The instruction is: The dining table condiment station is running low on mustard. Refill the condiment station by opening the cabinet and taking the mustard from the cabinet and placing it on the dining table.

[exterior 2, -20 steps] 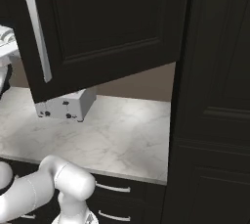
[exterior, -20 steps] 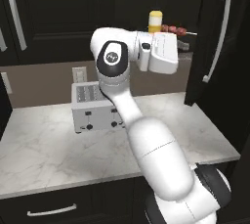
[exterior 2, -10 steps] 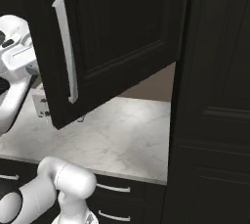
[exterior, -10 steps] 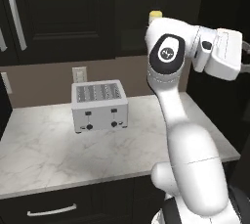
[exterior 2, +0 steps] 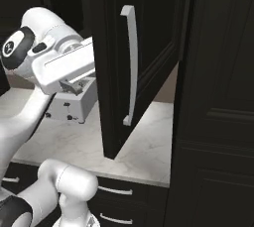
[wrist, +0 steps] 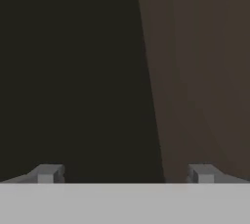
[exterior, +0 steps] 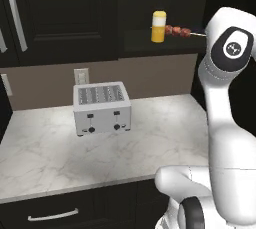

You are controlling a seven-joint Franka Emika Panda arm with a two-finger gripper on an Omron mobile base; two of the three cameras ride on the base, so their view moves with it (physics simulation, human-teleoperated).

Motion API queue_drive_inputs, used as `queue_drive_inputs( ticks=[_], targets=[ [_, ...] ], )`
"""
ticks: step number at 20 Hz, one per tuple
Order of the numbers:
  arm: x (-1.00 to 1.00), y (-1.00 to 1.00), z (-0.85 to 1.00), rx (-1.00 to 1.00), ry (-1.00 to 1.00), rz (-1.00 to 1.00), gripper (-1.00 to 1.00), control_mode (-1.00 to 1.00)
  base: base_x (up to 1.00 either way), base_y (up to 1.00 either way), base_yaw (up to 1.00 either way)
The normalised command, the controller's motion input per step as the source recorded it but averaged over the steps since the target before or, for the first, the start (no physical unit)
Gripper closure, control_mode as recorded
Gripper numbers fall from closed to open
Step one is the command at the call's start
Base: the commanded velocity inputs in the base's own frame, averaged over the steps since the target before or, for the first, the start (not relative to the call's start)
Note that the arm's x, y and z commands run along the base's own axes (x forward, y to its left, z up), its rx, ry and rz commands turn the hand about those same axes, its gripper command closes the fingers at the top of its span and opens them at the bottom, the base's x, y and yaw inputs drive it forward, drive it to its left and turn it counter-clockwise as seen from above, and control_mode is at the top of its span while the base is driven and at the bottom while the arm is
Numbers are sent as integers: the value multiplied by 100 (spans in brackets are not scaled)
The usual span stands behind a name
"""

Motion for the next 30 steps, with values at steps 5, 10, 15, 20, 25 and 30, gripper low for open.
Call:
queue_drive_inputs(
  ticks=[5, 10, 15, 20, 25, 30],
  targets=[
    [-32, 33, -2, -6, 0, 12, -100, -100, 0, 0, 0],
    [-47, 100, -10, -21, -2, 48, -100, -100, 0, 0, 0],
    [-37, 100, -4, -15, 0, 67, -100, -100, 0, 0, 0],
    [-6, 90, 0, -5, 5, 79, -100, -100, 0, 0, 0],
    [1, 20, 0, 0, 21, 87, -100, -100, 0, 0, 0],
    [17, 0, 0, 2, 36, 83, -100, -100, 0, 0, 0]
  ],
)
